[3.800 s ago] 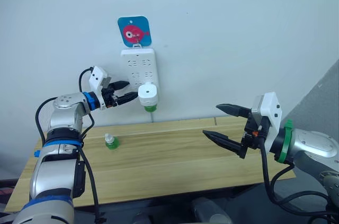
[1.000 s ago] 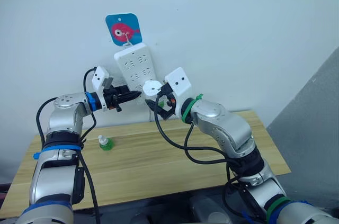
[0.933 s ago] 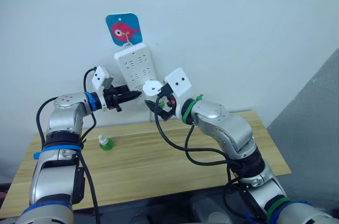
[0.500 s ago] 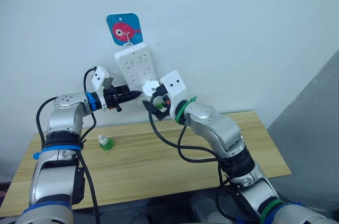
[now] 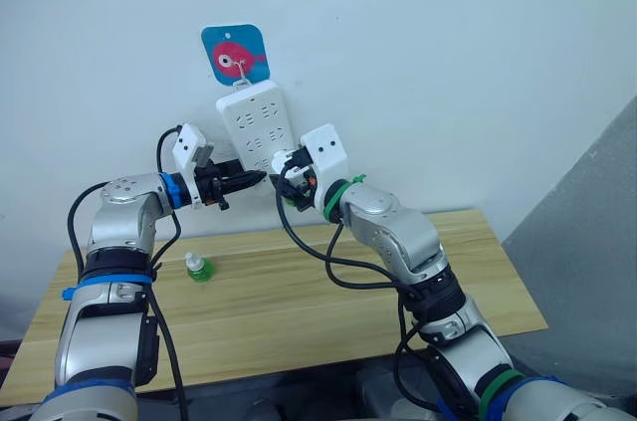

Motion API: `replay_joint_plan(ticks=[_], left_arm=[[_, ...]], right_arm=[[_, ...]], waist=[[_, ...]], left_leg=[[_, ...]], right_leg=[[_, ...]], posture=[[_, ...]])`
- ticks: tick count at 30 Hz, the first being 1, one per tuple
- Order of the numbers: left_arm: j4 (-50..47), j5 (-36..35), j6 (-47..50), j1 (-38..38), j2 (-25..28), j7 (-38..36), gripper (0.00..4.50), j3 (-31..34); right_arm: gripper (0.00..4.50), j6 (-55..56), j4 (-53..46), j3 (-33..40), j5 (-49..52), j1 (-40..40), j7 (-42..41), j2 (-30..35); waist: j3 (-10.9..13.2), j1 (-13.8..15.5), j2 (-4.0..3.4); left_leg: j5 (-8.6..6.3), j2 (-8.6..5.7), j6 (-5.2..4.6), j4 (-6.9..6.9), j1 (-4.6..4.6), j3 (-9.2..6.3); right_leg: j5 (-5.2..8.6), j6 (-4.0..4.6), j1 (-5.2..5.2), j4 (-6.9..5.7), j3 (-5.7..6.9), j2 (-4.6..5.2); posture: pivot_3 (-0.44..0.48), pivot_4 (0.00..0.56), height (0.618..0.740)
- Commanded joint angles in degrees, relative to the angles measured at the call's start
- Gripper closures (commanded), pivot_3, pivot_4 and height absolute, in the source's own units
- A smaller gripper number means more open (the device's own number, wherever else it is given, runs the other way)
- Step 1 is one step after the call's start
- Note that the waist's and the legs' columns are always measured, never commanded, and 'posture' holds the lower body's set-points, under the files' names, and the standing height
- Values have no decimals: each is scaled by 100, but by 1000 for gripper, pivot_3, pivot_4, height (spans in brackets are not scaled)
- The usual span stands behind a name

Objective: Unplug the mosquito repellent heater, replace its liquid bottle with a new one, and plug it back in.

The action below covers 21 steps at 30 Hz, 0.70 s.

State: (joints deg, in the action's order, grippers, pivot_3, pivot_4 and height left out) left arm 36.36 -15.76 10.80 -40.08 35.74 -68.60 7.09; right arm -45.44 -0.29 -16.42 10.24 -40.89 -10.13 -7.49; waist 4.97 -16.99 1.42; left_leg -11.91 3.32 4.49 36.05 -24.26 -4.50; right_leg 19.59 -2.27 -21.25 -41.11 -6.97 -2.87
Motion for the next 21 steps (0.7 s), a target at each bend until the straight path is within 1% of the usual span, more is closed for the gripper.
replay_joint_plan(ticks=[1,7,12,14,17,21], left_arm=[[-109,-18,-150,-35,-10,101,3182,23],[170,110,-367,-108,59,191,3182,-8],[359,182,-552,-148,118,274,3182,-16],[361,189,-566,-113,156,288,3182,-14],[334,185,-651,-64,184,374,3182,23],[215,-23,-601,34,251,213,3182,152]], right_arm=[[1385,-27,-303,78,55,-158,-145,-5],[1386,-789,-1361,0,280,80,-644,681],[1389,-1356,-2083,123,534,273,-888,1166],[1389,-1478,-2267,179,607,345,-906,1275],[1391,-1556,-2384,239,661,403,-889,1336],[1394,-1609,-2439,380,719,457,-809,1332]], waist=[[0,-1,0],[1,42,-1],[2,21,-4],[2,-2,-4],[2,-31,-4],[1,-54,-3]], left_leg=[[0,-1,1,0,0,0],[1,-9,1,-1,-11,-6],[4,-9,1,2,-8,-7],[9,-10,-2,3,-3,-6],[16,-10,0,3,0,-5],[20,-11,1,3,2,-3]], right_leg=[[0,0,0,0,0,0],[0,1,-3,12,3,8],[2,2,-3,-1,4,6],[11,-15,1,-4,3,4],[11,-15,3,-5,1,4],[11,-15,3,-6,-1,4]], posture=[[-219,50,740],[-238,54,740],[-239,54,740],[-239,52,740],[-239,51,740],[-235,48,740]])
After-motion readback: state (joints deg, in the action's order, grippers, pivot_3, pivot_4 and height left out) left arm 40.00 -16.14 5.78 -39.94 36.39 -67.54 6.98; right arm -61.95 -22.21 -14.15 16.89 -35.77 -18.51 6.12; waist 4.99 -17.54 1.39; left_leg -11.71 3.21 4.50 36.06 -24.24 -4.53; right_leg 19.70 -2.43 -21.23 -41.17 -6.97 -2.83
